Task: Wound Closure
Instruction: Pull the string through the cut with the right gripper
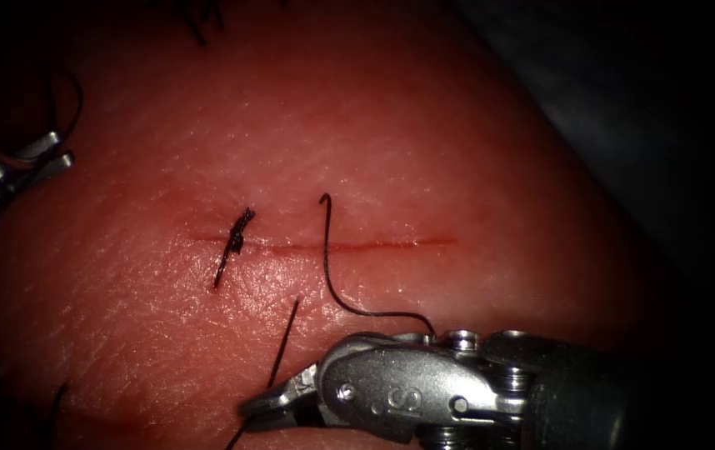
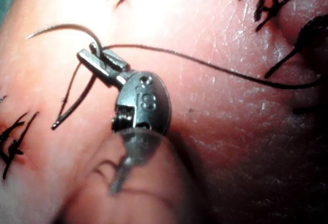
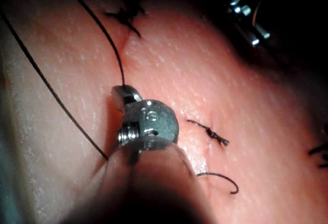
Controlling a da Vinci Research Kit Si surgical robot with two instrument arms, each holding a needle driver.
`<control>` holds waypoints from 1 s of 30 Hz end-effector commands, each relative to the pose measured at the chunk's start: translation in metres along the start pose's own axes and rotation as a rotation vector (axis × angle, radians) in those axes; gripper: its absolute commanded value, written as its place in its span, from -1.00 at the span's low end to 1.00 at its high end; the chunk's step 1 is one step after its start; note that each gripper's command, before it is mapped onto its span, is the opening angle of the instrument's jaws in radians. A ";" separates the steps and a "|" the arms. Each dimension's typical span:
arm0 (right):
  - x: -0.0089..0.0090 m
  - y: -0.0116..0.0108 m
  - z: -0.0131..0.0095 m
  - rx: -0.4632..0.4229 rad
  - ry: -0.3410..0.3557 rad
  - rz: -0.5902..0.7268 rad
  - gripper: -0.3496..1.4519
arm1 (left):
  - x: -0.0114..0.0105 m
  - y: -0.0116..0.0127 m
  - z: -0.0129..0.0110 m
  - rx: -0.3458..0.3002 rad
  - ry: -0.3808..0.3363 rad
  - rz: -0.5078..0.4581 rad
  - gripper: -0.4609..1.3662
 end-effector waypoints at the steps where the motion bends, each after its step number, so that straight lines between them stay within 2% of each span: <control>1: 0.0005 -0.0004 0.0003 -0.003 0.003 -0.004 -1.00 | 0.0000 0.0001 0.0000 -0.004 0.000 0.000 -0.88; 5: 0.0027 -0.0024 0.0017 0.016 -0.004 -0.018 -1.00 | 0.0000 0.0003 0.0000 -0.005 0.002 0.001 -0.88; 18: 0.0072 -0.0089 0.0066 0.054 -0.020 -0.087 -1.00 | -0.0001 0.0002 -0.0002 -0.006 0.003 0.001 -0.88; 25: 0.0096 -0.0114 0.0084 0.074 0.010 -0.079 -1.00 | -0.0002 0.0004 0.0000 -0.005 0.003 0.002 -0.88; 30: 0.0120 -0.0134 0.0109 0.100 0.041 -0.092 -1.00 | -0.0002 0.0005 0.0000 -0.005 0.003 0.002 -0.88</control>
